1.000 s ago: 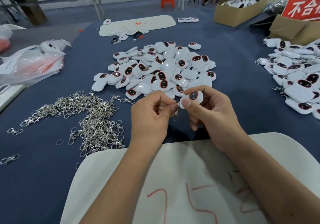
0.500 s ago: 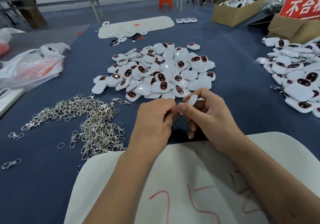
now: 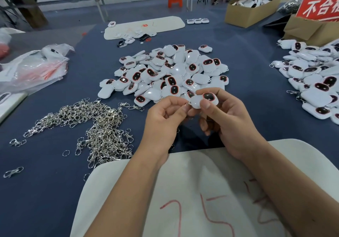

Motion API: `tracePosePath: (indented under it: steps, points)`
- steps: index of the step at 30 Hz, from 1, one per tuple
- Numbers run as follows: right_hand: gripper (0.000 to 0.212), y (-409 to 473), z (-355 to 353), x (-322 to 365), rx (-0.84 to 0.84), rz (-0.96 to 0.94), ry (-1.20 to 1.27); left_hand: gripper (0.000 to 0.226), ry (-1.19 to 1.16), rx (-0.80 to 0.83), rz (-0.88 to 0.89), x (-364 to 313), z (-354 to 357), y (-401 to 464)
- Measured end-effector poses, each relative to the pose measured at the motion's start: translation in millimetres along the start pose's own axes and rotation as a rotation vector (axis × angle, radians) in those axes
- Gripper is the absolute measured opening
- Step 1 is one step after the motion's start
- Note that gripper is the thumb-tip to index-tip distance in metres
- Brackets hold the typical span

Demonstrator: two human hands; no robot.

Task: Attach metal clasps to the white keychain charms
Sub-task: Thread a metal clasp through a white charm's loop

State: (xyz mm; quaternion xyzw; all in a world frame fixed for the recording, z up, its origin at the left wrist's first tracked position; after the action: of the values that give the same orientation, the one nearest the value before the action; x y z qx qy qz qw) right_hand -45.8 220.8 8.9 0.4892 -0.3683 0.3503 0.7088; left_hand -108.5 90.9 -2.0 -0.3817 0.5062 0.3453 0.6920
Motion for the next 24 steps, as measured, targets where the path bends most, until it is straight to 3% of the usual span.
tracePosePath:
  steps: [10,17,24]
  points:
    - [0.037,0.5,-3.6,-7.4,-0.002,0.012,-0.122,0.023,-0.154,-0.117,-0.032,3.0,-14.9,-0.3]
    - [0.036,-0.2,-1.8,-7.8,-0.013,0.039,-0.078,0.011,0.172,-0.235,0.179,-19.8,-19.7,-5.9]
    - [0.026,0.1,-7.5,-11.3,-0.049,0.048,-0.098,0.016,0.459,-0.248,0.28,-26.6,-11.1,-10.0]
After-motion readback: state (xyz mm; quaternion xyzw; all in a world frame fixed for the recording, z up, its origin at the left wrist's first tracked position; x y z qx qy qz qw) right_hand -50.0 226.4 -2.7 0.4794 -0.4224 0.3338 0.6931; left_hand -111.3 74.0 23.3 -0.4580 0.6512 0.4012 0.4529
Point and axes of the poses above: each hand's wrist, its own y-axis towards the middle knuckle, its own z-axis out of the palm, x = y × z, the point moved 10 cm from there along y, towards the middle knuckle, and after that the axes turned 15 degrees about -z, right-handed, at the moved point
